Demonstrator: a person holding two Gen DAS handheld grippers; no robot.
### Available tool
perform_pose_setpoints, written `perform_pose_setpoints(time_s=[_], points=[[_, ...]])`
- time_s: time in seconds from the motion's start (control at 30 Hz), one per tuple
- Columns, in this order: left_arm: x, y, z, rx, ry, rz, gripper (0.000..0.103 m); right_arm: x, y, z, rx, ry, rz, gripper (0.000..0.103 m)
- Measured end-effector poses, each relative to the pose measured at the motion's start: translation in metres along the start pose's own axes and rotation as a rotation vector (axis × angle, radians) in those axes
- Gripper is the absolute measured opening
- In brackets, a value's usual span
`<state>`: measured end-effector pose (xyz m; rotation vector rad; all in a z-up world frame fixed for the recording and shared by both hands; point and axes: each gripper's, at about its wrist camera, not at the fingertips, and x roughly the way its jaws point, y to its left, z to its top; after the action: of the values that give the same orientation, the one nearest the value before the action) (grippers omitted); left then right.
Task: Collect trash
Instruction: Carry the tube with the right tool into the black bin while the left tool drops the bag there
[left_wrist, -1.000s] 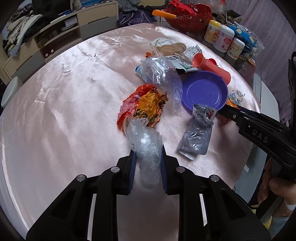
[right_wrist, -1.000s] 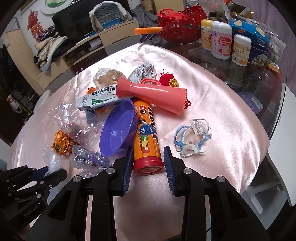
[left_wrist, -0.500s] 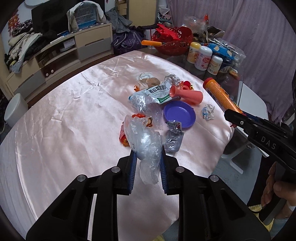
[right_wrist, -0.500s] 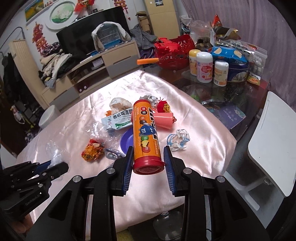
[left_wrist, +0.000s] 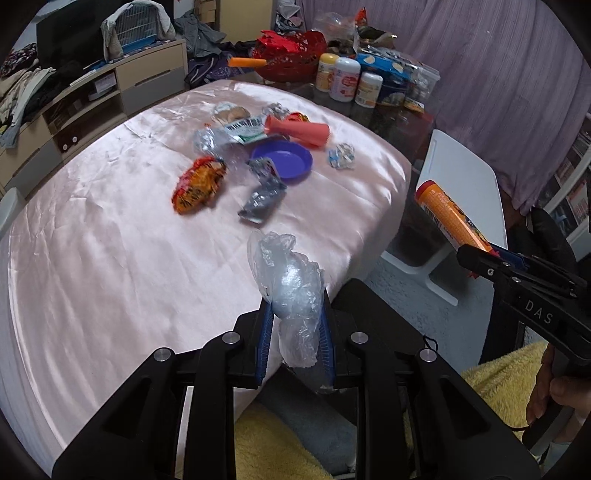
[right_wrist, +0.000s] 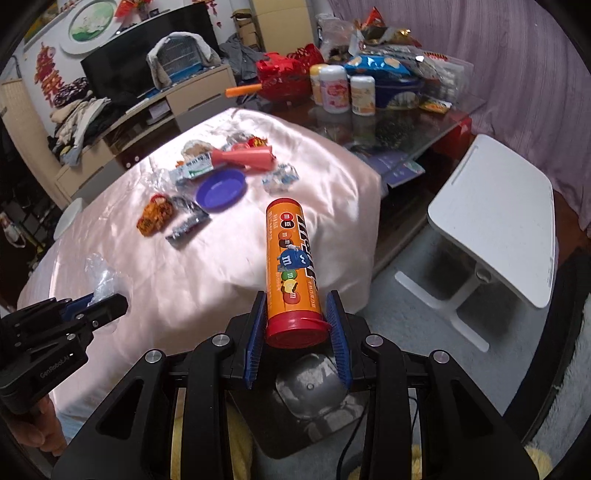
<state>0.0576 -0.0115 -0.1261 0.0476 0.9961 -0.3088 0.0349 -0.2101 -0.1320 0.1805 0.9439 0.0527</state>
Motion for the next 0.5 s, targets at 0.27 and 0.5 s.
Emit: perform_pose_setpoints(time_s=[0.27, 0.5], points=[[0.055, -0.027, -0.048, 0.068, 0.082, -0.061, 0.022, 0.040, -0.021, -0.055, 0.045, 0.138, -0.017, 0.034], [0.102, -0.040, -0.070, 0.095, 0.187, -0.112, 0.021, 0.076, -0.038, -0.081, 0.123, 0.264, 0.011, 0.034]])
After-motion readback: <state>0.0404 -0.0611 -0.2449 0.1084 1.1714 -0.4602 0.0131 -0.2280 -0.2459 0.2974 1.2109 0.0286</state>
